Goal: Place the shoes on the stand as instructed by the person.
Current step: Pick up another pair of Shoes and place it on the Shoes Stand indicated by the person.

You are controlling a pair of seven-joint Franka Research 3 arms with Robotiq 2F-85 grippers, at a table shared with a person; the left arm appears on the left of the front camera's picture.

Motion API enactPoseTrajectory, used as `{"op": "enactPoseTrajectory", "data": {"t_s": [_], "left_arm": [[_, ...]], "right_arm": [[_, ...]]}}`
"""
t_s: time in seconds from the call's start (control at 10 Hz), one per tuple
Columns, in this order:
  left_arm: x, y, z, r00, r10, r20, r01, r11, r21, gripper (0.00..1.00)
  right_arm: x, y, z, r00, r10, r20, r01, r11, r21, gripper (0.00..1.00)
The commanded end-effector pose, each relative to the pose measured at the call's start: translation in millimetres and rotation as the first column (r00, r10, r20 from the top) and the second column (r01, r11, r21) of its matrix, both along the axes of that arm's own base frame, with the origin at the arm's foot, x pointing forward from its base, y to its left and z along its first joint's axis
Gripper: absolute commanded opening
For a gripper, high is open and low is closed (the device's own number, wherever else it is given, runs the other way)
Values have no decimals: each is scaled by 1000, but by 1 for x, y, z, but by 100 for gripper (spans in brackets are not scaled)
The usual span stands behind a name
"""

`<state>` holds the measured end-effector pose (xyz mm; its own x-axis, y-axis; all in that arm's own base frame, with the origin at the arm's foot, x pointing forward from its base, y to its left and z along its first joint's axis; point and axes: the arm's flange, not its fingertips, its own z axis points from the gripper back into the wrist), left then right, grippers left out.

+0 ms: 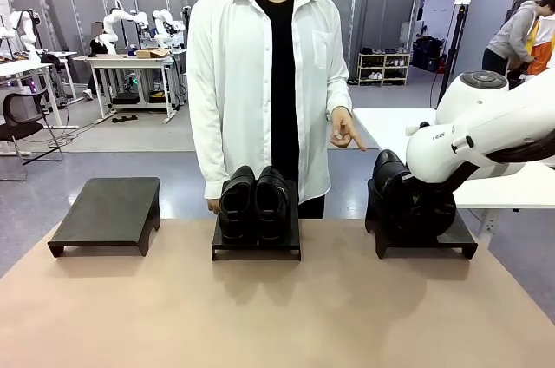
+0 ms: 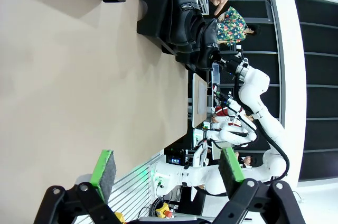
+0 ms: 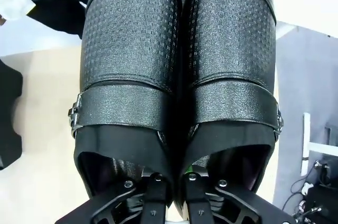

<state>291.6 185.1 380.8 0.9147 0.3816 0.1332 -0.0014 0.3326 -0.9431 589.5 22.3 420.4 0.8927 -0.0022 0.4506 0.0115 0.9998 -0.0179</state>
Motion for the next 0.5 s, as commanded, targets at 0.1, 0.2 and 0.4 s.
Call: {"op": "enactPoseTrajectory", "data": {"t_s": [0.1, 0.2, 0.4], "left_arm": [[-2, 0, 2, 1000, -10, 13, 10, 1000, -3, 100], [-2, 0, 2, 1000, -10, 13, 10, 1000, -3, 100], [-2, 0, 2, 1000, -10, 13, 10, 1000, -3, 100]], "right_arm": [[11, 1, 3, 997, -44, 57, 45, 999, -7, 7], [11, -1, 2, 997, -51, 64, 51, 999, -6, 7], [15, -1, 0, 996, -54, 64, 55, 998, -5, 7]]}}
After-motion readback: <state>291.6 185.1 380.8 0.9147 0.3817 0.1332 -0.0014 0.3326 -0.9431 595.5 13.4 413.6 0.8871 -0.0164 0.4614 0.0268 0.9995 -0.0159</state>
